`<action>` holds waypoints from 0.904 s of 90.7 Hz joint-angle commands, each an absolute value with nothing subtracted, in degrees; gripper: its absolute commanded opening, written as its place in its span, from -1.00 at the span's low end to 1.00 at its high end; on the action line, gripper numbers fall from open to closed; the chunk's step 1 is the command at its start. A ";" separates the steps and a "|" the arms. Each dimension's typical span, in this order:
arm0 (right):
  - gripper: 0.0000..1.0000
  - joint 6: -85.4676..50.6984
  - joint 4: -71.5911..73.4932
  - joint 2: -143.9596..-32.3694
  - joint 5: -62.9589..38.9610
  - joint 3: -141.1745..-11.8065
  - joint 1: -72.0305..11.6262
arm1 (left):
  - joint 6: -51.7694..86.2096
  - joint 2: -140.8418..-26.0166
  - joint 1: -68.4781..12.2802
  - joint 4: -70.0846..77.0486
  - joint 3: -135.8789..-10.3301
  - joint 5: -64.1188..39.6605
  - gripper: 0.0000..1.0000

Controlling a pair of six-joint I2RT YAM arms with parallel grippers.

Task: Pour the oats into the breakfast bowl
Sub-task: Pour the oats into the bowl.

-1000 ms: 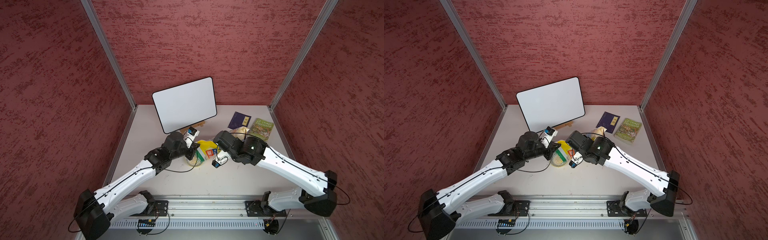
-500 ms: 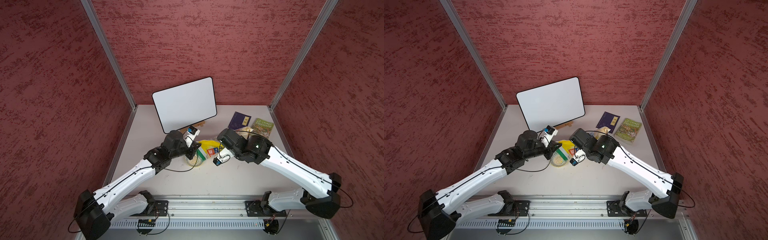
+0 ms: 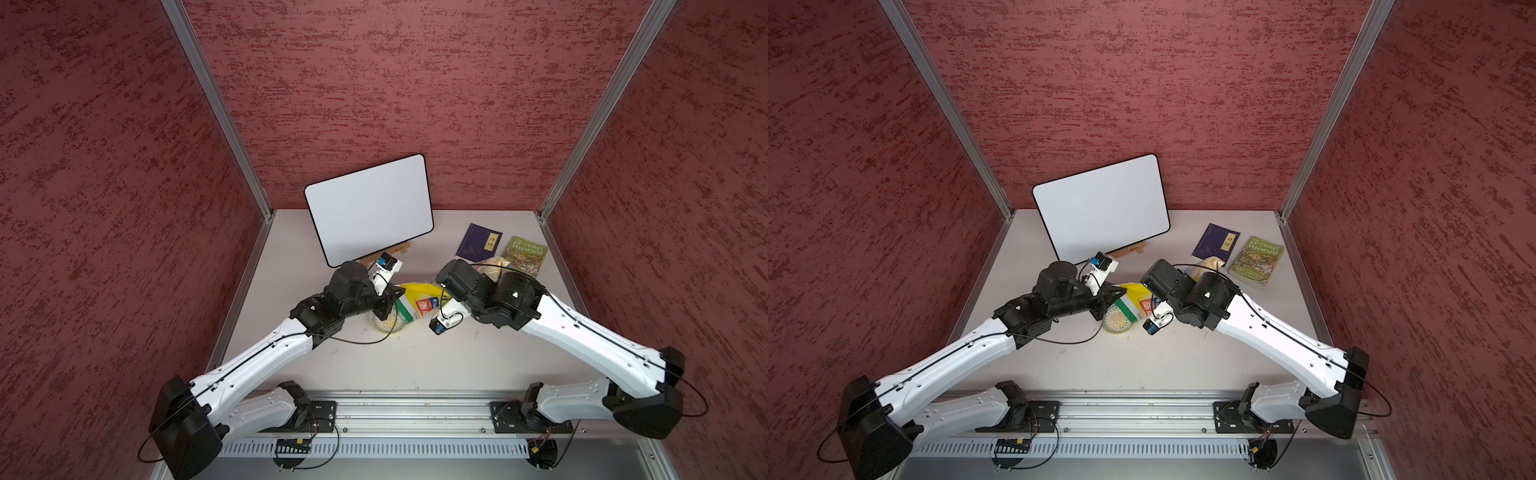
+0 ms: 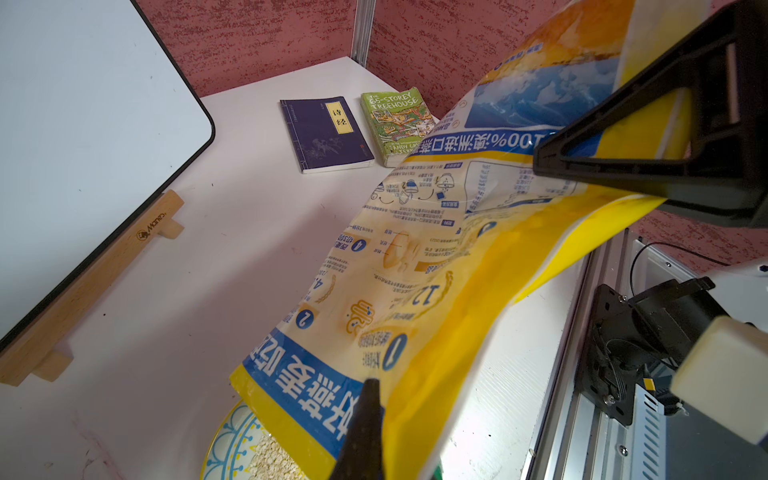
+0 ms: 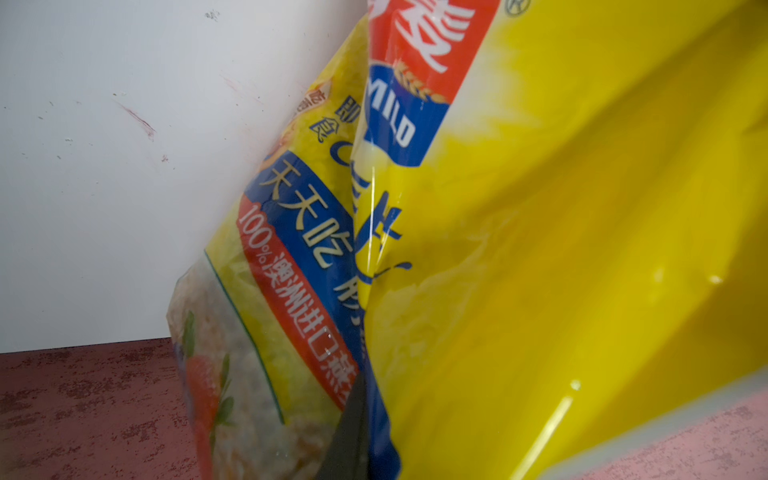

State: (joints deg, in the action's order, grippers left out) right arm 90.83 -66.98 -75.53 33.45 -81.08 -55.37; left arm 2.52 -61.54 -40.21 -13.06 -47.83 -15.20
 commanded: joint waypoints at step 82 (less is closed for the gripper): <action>-1.00 79.64 -63.23 -67.84 32.11 -77.37 -55.33 | 3.52 -57.66 -40.41 -13.32 -51.71 -20.87 -1.00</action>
